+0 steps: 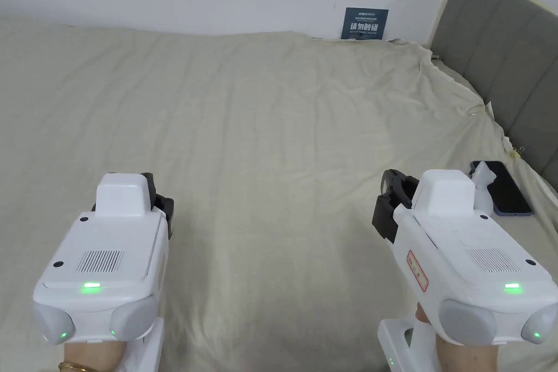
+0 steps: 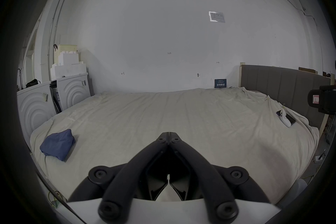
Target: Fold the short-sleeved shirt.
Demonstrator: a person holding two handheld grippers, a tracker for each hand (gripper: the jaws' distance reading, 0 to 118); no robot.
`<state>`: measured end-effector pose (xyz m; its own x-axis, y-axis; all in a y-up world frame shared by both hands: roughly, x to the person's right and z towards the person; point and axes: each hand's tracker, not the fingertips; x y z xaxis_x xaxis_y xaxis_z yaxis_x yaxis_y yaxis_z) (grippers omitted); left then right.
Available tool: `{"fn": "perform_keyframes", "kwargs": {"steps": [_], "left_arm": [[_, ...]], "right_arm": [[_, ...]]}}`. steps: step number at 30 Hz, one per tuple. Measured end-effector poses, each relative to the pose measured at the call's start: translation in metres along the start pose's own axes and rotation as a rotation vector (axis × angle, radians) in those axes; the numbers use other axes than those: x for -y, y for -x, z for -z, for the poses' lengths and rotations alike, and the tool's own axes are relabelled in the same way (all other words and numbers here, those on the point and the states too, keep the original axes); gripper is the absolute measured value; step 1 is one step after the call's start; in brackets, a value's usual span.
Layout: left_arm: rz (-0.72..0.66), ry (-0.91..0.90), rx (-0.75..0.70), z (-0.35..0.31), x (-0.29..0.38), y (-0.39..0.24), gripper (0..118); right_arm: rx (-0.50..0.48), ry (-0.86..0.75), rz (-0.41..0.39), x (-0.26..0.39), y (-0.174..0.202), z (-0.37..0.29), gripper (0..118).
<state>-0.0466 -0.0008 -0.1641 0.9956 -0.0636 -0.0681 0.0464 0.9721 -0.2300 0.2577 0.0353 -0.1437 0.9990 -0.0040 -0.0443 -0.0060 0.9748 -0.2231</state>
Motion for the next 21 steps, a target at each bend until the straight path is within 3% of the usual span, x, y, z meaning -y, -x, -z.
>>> {"fn": "perform_keyframes", "kwargs": {"steps": [21], "left_arm": [[0.005, 0.002, 0.003, 0.0013, 0.0010, -0.0011, 0]], "right_arm": [[0.006, -0.003, -0.012, -0.0016, 0.0013, 0.0016, 0]]}}
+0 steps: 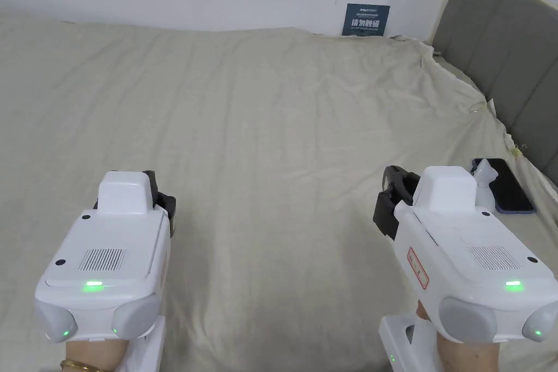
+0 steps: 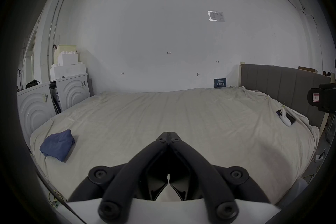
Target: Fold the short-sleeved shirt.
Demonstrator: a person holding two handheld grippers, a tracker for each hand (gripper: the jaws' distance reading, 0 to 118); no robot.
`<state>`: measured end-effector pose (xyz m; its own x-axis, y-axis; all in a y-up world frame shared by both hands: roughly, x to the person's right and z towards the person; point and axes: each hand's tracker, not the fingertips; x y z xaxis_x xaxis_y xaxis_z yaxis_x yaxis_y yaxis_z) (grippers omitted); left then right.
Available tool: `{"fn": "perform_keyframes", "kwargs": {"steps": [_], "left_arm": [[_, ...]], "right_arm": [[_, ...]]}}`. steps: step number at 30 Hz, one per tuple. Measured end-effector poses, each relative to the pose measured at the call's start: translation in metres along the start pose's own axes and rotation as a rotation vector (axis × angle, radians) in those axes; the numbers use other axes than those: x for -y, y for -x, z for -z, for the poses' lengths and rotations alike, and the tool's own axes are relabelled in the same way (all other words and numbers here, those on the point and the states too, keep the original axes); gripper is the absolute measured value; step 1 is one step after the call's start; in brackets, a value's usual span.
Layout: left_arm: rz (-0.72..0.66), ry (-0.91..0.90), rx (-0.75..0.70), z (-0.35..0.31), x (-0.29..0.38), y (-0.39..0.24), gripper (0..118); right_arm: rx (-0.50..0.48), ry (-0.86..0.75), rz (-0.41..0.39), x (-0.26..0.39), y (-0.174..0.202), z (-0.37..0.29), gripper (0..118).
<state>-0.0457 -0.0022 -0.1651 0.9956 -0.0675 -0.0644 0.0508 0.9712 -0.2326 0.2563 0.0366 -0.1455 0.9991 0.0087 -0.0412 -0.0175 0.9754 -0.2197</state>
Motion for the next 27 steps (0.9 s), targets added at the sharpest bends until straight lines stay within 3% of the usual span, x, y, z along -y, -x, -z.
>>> {"fn": "perform_keyframes", "kwargs": {"steps": [19, 20, 21, 24, 25, 27], "left_arm": [[-0.003, 0.026, -0.017, -0.0004, -0.0007, -0.0003, 0], [-0.011, 0.054, -0.024, -0.0003, -0.0015, -0.0007, 4], [-0.028, 0.097, -0.014, -0.0002, -0.0015, -0.0007, 13], [-0.094, 0.221, 0.040, 0.0002, 0.0000, -0.0009, 89], [-0.107, 0.258, 0.059, -0.0005, 0.0015, -0.0018, 109], [-0.135, 0.291, 0.088, -0.0049, 0.0036, -0.0051, 116]], "right_arm": [[0.013, 0.014, -0.002, -0.0030, -0.0044, -0.0016, 1], [0.004, 0.053, 0.007, -0.0046, -0.0043, -0.0012, 4], [-0.010, 0.106, 0.020, -0.0058, -0.0036, -0.0005, 25], [-0.087, 0.273, 0.123, -0.0095, -0.0028, 0.0036, 118], [-0.113, 0.320, 0.151, -0.0086, -0.0023, 0.0058, 113], [-0.159, 0.330, 0.211, -0.0068, 0.0016, 0.0039, 113]]}}
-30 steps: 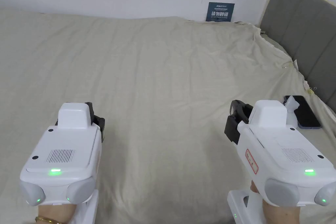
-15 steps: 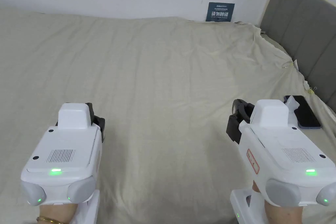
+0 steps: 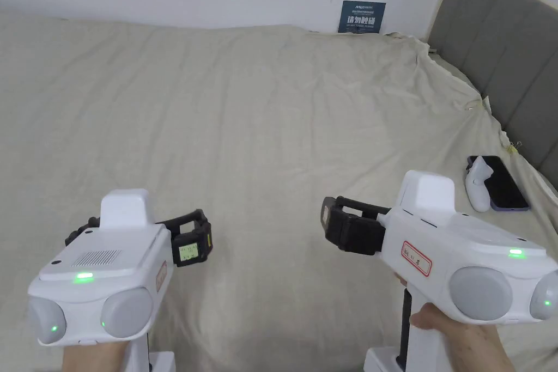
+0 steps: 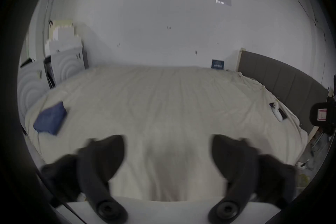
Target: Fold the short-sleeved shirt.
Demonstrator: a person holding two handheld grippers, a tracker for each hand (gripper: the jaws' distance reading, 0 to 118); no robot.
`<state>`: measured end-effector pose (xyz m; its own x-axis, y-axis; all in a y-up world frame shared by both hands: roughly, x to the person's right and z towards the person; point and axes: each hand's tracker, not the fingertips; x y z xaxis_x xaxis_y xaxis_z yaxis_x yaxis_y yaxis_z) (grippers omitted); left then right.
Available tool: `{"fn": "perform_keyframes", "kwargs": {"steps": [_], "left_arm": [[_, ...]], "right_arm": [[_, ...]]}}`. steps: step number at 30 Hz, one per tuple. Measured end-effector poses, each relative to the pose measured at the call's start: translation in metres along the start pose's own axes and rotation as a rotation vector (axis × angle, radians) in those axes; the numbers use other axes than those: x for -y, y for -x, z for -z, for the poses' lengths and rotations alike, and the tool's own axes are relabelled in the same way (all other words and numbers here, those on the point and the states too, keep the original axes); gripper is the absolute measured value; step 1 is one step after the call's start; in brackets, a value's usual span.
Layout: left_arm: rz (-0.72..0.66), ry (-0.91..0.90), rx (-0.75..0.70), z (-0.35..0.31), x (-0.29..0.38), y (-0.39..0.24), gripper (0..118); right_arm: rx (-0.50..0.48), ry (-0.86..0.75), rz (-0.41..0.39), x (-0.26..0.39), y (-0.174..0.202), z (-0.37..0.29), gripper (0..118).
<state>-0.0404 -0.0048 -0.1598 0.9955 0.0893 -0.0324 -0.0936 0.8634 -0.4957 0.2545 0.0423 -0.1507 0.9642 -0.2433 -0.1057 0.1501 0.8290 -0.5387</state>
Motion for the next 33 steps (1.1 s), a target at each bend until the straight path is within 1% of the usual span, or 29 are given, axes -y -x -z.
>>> {"fn": "perform_keyframes", "kwargs": {"steps": [1, 4, 5, 7, 9, 11, 12, 14, 17, 18, 19, 20, 21, 22, 25, 26, 27, 28, 31, 32, 33], "left_arm": [[-0.004, -0.012, 0.012, -0.003, 0.003, -0.002, 116], [-0.018, 0.020, 0.034, -0.011, 0.008, -0.009, 116], [-0.016, 0.035, 0.033, -0.012, 0.009, -0.011, 116], [-0.010, 0.049, 0.027, -0.013, 0.015, -0.014, 116], [0.002, 0.061, 0.023, -0.012, 0.022, -0.015, 116], [0.015, 0.086, 0.006, -0.008, 0.028, -0.016, 116], [0.020, 0.095, 0.004, -0.007, 0.033, -0.015, 116], [0.035, 0.117, -0.003, -0.003, 0.040, -0.014, 116], [0.060, 0.156, -0.015, 0.005, 0.048, -0.013, 116], [0.064, 0.163, -0.017, 0.007, 0.049, -0.013, 116], [0.067, 0.168, -0.019, 0.011, 0.050, -0.012, 116], [0.068, 0.173, -0.021, 0.014, 0.051, -0.012, 116], [0.066, 0.181, -0.025, 0.019, 0.050, -0.012, 116], [0.062, 0.190, -0.026, 0.025, 0.047, -0.012, 116], [0.028, 0.204, -0.036, 0.046, 0.039, -0.009, 116], [0.012, 0.209, -0.042, 0.055, 0.035, -0.007, 116], [-0.002, 0.214, -0.045, 0.065, 0.031, -0.004, 116], [-0.020, 0.221, -0.051, 0.076, 0.026, -0.001, 116], [-0.051, 0.227, -0.078, 0.112, 0.010, 0.012, 116], [-0.074, 0.213, -0.126, 0.127, 0.003, 0.019, 116], [-0.093, 0.204, -0.166, 0.140, -0.004, 0.026, 116]], "right_arm": [[0.000, 0.028, 0.017, 0.001, 0.003, 0.002, 113], [0.071, 0.210, 0.060, 0.008, 0.008, 0.013, 113], [0.094, 0.240, 0.080, 0.011, 0.010, 0.017, 113], [0.184, 0.279, 0.125, 0.012, 0.016, 0.021, 113], [0.180, 0.313, 0.123, 0.019, 0.019, 0.025, 113], [0.121, 0.345, 0.131, 0.028, 0.004, 0.036, 113], [0.111, 0.350, 0.142, 0.030, 0.001, 0.038, 113], [0.127, 0.352, 0.155, 0.035, 0.003, 0.041, 113], [0.155, 0.403, 0.173, 0.038, 0.001, 0.052, 113], [0.166, 0.415, 0.165, 0.037, 0.009, 0.053, 113], [0.198, 0.461, 0.134, 0.038, 0.012, 0.058, 113], [0.234, 0.475, 0.125, 0.040, 0.014, 0.064, 113], [0.248, 0.468, 0.127, 0.042, 0.015, 0.068, 113], [0.253, 0.475, 0.140, 0.038, 0.031, 0.065, 113], [0.250, 0.482, 0.152, 0.041, 0.050, 0.073, 113], [0.254, 0.509, 0.148, 0.031, 0.019, 0.091, 113], [0.266, 0.566, 0.123, 0.027, 0.011, 0.102, 113], [0.291, 0.591, 0.094, 0.022, 0.008, 0.112, 113], [0.418, 0.483, 0.079, 0.009, 0.007, 0.138, 113], [0.435, 0.455, 0.048, 0.005, 0.001, 0.150, 113], [0.426, 0.437, 0.008, 0.000, -0.005, 0.162, 113]]}}
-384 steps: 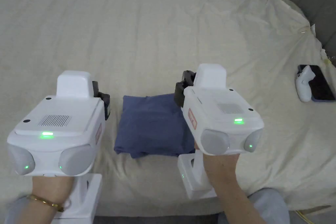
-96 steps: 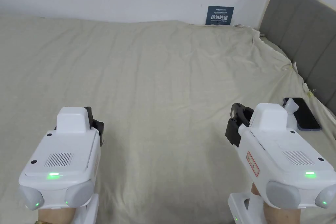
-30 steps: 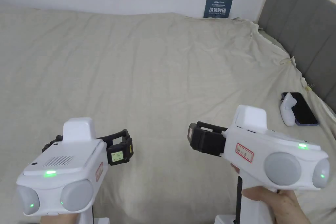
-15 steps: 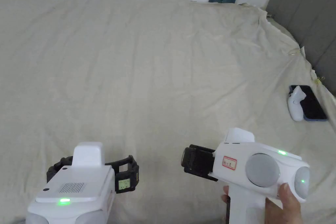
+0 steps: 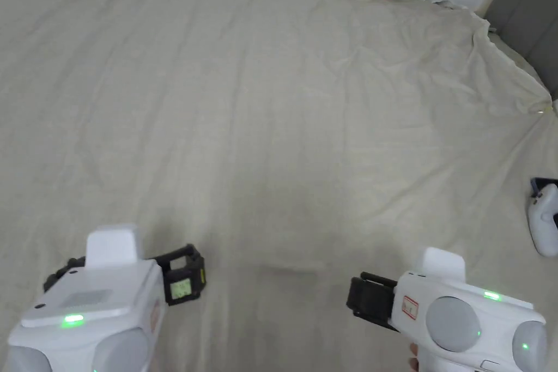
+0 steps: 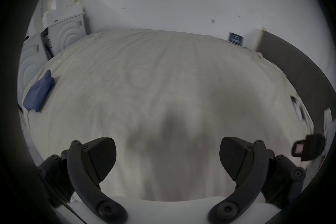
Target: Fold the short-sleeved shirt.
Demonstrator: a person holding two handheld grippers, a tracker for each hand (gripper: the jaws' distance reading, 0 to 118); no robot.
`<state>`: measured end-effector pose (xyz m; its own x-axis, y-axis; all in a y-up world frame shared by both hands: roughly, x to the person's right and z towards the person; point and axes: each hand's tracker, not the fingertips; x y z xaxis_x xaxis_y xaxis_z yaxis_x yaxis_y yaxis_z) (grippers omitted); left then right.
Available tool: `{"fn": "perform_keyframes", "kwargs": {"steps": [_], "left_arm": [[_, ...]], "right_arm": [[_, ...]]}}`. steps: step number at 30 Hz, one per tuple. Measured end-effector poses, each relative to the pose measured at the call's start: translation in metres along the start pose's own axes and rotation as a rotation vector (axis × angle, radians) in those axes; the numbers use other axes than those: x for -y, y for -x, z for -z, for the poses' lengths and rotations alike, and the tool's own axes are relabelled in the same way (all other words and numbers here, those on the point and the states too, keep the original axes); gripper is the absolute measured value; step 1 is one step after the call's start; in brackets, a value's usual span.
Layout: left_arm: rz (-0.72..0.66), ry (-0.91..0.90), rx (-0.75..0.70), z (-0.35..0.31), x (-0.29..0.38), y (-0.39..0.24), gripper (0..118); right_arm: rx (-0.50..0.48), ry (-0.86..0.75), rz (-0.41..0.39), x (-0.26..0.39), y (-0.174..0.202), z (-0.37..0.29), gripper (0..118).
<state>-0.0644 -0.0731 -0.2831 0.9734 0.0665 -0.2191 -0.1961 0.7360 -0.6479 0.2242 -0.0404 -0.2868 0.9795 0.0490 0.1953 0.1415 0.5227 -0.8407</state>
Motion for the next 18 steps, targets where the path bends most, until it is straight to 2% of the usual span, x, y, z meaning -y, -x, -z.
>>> {"fn": "perform_keyframes", "kwargs": {"steps": [2, 3, 5, 7, 8, 11, 12, 13, 14, 15, 18], "left_arm": [[-0.076, -0.020, -0.101, 0.028, -0.024, 0.011, 116], [-0.118, -0.022, -0.144, 0.040, -0.034, 0.017, 116], [-0.230, -0.023, -0.225, 0.068, -0.050, 0.029, 116], [-0.321, -0.024, -0.260, 0.096, -0.056, 0.042, 116], [-0.372, -0.010, -0.267, 0.109, -0.055, 0.048, 116], [-0.477, 0.117, -0.296, 0.134, -0.046, 0.059, 116], [-0.428, 0.069, -0.288, 0.134, -0.040, 0.056, 118], [-0.318, 0.002, -0.313, 0.131, -0.034, 0.043, 118], [-0.273, 0.036, -0.365, 0.132, -0.033, 0.031, 118], [-0.255, 0.028, -0.394, 0.138, -0.033, 0.026, 118], [-0.266, 0.056, -0.420, 0.141, -0.038, 0.024, 118]], "right_arm": [[0.015, -0.059, -0.064, -0.024, -0.010, 0.021, 113], [0.021, -0.084, -0.045, -0.033, -0.013, 0.028, 113], [0.077, -0.089, 0.110, -0.057, -0.037, 0.059, 113], [0.117, -0.079, 0.227, -0.073, -0.051, 0.087, 113], [0.148, -0.065, 0.272, -0.077, -0.056, 0.100, 113], [0.226, -0.042, 0.322, -0.072, -0.063, 0.134, 113], [0.237, -0.035, 0.317, -0.069, -0.063, 0.140, 114], [0.226, -0.042, 0.310, -0.057, -0.056, 0.144, 118], [0.246, -0.167, 0.310, -0.046, -0.052, 0.143, 118], [0.243, -0.211, 0.306, -0.038, -0.049, 0.141, 118], [0.245, -0.167, 0.315, -0.040, -0.049, 0.138, 118]]}}
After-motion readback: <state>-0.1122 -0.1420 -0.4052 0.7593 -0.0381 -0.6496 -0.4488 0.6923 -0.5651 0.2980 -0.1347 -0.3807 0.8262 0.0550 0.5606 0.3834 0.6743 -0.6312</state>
